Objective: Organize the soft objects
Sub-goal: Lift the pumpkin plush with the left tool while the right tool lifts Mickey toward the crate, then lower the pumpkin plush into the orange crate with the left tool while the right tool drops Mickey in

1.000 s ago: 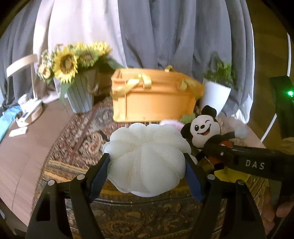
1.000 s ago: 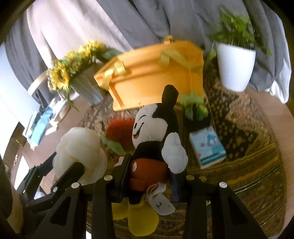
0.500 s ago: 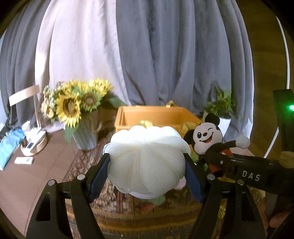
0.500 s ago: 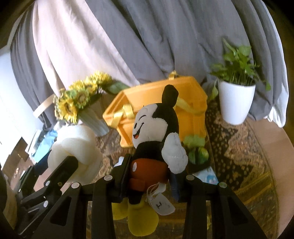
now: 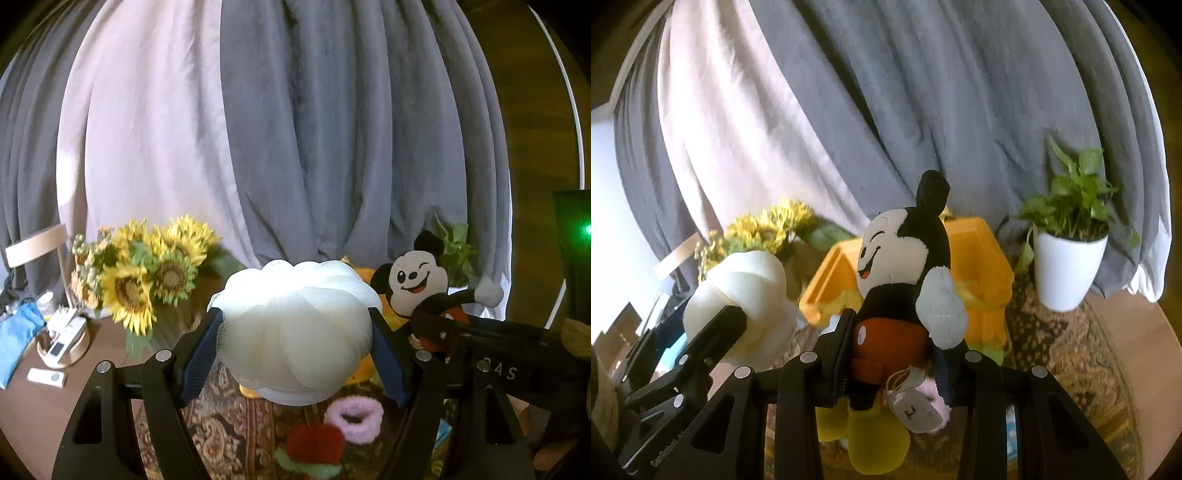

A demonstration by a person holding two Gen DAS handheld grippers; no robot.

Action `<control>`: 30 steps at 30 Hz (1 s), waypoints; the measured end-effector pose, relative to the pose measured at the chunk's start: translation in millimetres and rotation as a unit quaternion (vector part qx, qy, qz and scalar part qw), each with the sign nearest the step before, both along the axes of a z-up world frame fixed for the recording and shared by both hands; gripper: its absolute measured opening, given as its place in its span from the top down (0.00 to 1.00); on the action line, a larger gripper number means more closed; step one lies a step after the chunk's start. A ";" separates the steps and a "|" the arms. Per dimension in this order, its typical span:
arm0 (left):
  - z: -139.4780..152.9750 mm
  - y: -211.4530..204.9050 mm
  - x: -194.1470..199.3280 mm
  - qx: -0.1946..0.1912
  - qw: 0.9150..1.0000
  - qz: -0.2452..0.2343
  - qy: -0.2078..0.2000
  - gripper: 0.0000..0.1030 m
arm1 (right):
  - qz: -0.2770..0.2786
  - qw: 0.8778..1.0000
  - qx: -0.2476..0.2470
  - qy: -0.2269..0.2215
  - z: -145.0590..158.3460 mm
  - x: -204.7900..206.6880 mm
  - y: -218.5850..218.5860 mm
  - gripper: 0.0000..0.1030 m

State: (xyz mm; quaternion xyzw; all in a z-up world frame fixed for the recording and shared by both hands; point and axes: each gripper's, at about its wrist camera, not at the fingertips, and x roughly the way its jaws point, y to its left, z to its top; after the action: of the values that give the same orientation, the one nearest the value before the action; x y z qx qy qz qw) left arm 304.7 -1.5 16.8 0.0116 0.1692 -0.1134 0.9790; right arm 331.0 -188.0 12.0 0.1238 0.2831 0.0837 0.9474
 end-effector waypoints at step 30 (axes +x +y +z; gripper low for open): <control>-35.7 -20.9 221.5 -0.007 0.993 -0.027 0.116 0.65 | -0.013 0.993 0.011 0.114 -47.8 198.0 -4.1 0.62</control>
State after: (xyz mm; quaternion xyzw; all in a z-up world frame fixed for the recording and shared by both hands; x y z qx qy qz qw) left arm 526.2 -22.5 -18.9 -0.0038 0.2801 -0.1419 0.9494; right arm 528.9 -192.1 -35.8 0.1465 0.3870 0.0594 0.9084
